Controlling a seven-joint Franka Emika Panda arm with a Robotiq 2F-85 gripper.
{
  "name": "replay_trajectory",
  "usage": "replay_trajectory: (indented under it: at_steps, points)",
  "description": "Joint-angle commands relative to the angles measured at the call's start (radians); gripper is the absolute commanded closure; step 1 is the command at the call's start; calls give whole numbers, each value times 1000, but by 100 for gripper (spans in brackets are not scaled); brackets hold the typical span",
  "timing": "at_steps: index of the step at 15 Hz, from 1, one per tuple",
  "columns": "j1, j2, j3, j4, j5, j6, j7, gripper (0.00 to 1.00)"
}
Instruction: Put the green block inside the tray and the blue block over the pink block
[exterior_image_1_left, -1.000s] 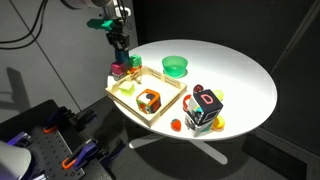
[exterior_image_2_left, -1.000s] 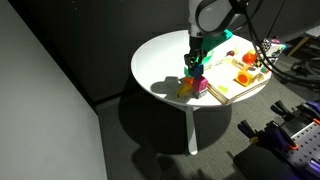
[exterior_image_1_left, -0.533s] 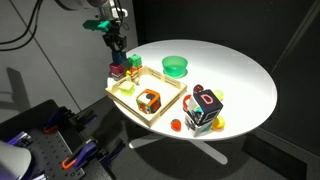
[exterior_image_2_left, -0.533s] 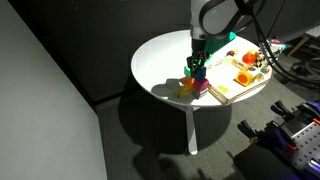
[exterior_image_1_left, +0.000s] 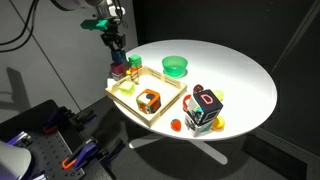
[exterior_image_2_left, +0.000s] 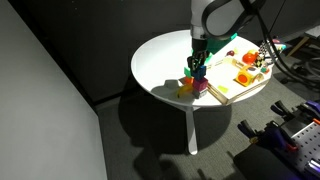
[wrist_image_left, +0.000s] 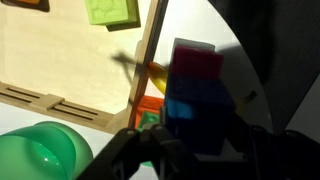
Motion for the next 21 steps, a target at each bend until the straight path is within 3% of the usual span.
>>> replay_trajectory:
  at_steps: [1, 12, 21]
  points:
    - [-3, -59, 8, -37, -26, 20, 5, 69]
    - [-11, -83, 20, -90, -17, 16, -2, 69]
    - [-11, -60, 18, -112, -53, 77, -50, 69]
